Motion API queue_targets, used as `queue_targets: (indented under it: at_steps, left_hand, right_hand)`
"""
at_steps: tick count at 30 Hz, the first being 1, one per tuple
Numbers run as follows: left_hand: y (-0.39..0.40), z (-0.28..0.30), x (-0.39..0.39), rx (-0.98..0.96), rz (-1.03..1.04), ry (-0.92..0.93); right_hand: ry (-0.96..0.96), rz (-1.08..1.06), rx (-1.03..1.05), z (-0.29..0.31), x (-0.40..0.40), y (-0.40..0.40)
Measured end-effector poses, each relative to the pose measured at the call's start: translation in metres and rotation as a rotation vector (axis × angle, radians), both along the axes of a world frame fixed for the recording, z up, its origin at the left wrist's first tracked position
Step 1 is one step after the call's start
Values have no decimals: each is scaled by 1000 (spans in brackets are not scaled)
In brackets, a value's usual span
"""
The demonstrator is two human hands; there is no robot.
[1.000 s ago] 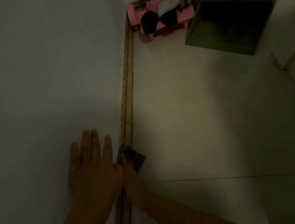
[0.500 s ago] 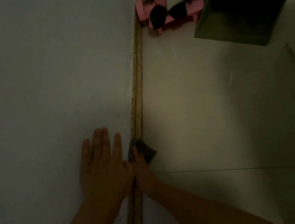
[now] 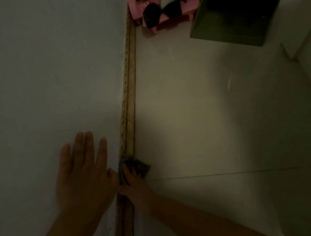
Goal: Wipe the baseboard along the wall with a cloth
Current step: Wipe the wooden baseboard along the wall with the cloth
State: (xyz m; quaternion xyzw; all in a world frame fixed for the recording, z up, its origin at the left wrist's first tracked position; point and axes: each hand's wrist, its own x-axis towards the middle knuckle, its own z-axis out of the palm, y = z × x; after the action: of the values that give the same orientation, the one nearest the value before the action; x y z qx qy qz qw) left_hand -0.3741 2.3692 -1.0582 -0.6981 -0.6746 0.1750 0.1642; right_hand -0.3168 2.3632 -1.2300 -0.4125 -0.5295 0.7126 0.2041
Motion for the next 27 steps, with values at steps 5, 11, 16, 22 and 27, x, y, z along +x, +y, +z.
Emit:
queue_targets:
  at_steps: [5,11,16,22,27]
  left_hand:
    - [-1,5,2,-16,7,72]
    - [-2,2,0,20,-19,143]
    - [-16,4,2,-4,-33,141]
    - [-29,6,1,-23,-13,107]
    - [-32,4,-3,-64,-10,97]
  right_hand:
    - [147,-133,-50,1,-7,-13]
    - [174,-190,-58,-3,-15,-39]
    - [160,-209,-169,13,-16,-22]
    - [132,-159,-109,21,-9,-35]
    - [169,-177,-154,32,-3,-30]
